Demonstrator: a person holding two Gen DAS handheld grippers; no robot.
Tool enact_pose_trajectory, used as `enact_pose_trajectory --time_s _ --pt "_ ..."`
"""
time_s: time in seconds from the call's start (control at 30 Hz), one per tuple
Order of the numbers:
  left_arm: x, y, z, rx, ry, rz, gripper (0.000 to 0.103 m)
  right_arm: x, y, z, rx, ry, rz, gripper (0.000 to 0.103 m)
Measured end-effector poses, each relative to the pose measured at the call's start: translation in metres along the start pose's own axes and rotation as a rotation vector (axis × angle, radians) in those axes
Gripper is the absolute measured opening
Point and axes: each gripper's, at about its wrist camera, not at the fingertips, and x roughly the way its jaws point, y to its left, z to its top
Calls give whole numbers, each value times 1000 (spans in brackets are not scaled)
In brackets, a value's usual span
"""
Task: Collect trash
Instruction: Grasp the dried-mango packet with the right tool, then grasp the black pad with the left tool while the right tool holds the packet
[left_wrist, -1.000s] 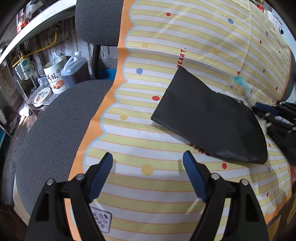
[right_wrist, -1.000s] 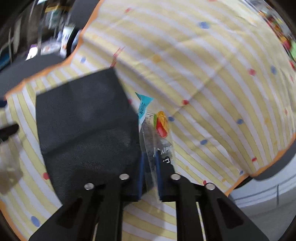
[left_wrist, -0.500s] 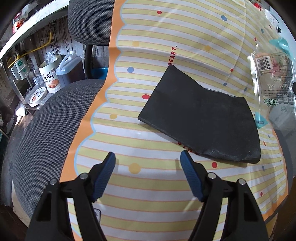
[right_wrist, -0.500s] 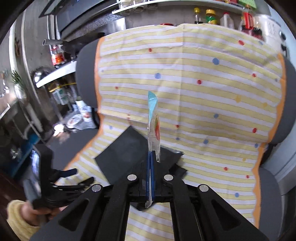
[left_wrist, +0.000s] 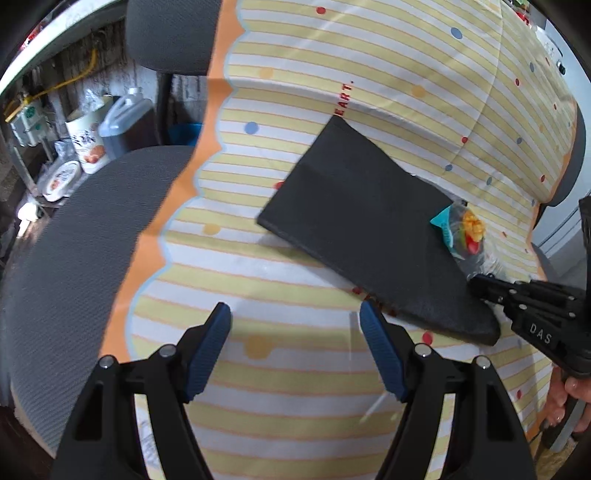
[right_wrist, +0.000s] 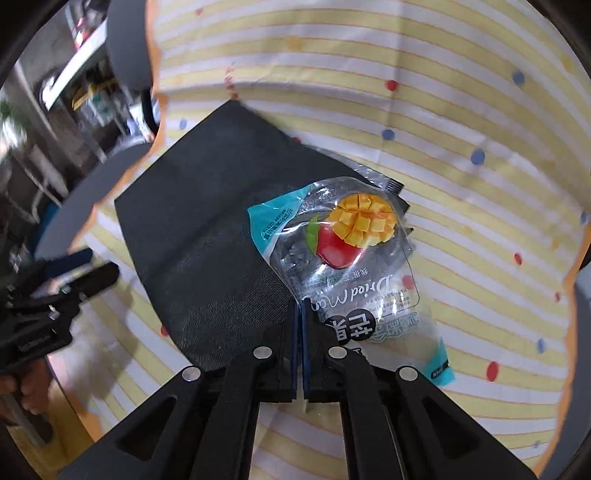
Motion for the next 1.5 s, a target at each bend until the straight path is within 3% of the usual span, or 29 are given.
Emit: enact_pose_trajectory --time_s 0.13,0.3,0.37,0.6,0.7,0.77,0.83,0.97,1.03,1.1,1.13,1.17,1.2,1.33,1.5 --pt "13 -3 13 -17 -8 -51 70 0 -2 0 -4 -2 -8 2" --pt "9 -4 28 -75 -52 -228 64 -1 -8 -1 19 -5 17 2" --pt "-2 -13 31 -42 -105 -235 61 -6 -11 -1 29 -15 26 2" --pt "-41 -58 31 107 -206 -381 48 -35 -37 -18 107 -50 67 2" --pt "-46 -87 25 194 -191 -408 31 -60 -55 -31 150 -92 44 2" --pt "-44 -110 19 262 -169 -405 4 -81 -67 -41 174 -134 11 2" --pt "-43 -130 9 325 -159 -389 0 -101 -78 -50 186 -178 -30 2" --pt "-46 -173 -12 460 -169 -385 0 -127 -99 -67 214 -214 -62 2" --pt "-44 -186 -16 472 -161 -362 0 -132 -113 -75 243 -219 -62 2" --pt "-41 -186 -15 417 -122 -316 2 -137 -122 -82 267 -229 -61 2" --pt "-40 -181 -15 380 -106 -305 17 -141 -127 -87 273 -240 -64 2" --pt "-41 -175 -15 354 -100 -293 41 -146 -129 -91 271 -255 -70 2" --pt "-44 -164 -19 313 -97 -249 51 -150 -128 -93 267 -267 -76 2" --pt "-53 -125 -39 207 -76 -178 55 -164 -119 -95 237 -317 -77 2" --pt "-33 -83 -50 -3 10 -212 54 -162 -110 -92 224 -335 -52 2"
